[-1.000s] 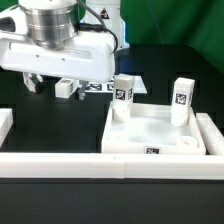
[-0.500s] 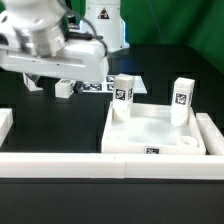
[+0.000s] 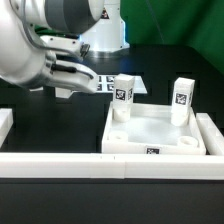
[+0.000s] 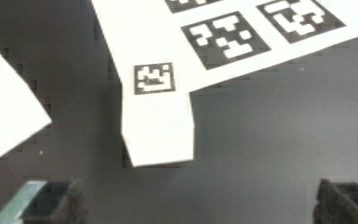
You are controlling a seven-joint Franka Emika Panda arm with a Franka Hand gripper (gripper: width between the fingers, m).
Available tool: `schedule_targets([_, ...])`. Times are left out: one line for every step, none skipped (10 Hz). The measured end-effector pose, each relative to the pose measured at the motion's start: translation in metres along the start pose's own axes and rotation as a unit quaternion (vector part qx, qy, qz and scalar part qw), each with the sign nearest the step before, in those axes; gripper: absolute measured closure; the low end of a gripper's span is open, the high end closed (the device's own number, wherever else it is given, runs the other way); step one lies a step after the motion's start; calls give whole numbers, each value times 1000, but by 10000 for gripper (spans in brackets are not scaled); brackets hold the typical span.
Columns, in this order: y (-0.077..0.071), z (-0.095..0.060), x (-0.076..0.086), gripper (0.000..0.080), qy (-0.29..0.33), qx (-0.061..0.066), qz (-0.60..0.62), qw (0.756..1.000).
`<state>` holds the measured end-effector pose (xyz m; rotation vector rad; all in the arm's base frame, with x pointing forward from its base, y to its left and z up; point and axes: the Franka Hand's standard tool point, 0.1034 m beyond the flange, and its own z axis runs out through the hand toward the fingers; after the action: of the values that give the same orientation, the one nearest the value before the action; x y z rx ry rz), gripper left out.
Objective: Assemble square table
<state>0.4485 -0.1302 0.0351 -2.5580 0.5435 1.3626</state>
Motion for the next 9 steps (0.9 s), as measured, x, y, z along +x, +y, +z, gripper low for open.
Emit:
schedule_targets([1,4,2,150,-19,-2,1,1000])
schedule_targets([4,14,9,150,-5,3,-3,1000])
schedule_targets([5,25,4,150,6,0,-3,1000])
schedule_targets([4,23,2,150,0,2,-3,1000])
schedule_targets([5,23,4,150,1,1,-3,1000])
schedule_targets([5,23,4,150,1,1,-3,1000])
schedule_targets([4,23,6,150,6,-2,-5,1000])
schedule_targets([-1,21,20,150,86,-48,-50,994])
schedule_targets([-8,32,1,150,100,-59,-76,990])
